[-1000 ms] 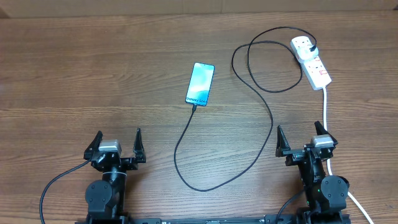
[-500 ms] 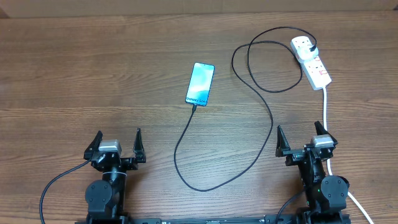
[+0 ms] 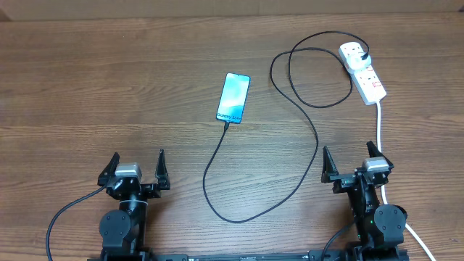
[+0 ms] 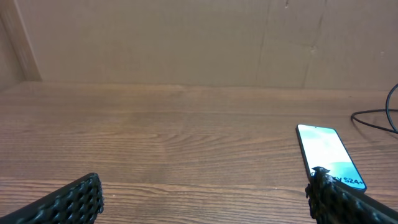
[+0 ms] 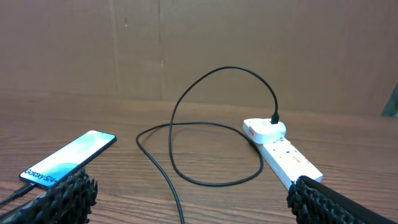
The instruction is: Plug charger to phone and switch on socket
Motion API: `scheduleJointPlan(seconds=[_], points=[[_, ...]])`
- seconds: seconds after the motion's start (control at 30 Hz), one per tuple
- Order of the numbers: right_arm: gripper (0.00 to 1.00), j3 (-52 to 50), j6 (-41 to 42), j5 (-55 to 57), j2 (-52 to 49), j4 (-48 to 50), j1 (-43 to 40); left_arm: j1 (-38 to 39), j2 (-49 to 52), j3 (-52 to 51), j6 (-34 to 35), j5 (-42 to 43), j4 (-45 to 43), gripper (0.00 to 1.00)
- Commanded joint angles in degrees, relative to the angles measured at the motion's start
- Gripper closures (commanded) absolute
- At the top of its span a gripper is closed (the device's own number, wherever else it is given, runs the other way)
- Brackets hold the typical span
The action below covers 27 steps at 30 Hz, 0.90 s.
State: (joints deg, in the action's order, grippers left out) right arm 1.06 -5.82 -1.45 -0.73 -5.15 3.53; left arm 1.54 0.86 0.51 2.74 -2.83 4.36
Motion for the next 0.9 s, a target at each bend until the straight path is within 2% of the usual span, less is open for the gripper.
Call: scheduleJointPlan(seconds=[0.0, 0.87], points=[[0.0, -0.6, 0.0, 0.3, 0.6, 0.3, 0.5, 0.3, -0.6, -0.2, -1.1, -0.3, -0.1, 0.0], [0.0, -0.6, 0.0, -1.6, 0.6, 0.5, 0.5, 0.3, -0.6, -0.2, -1.1, -0.3, -0.1, 0.0]])
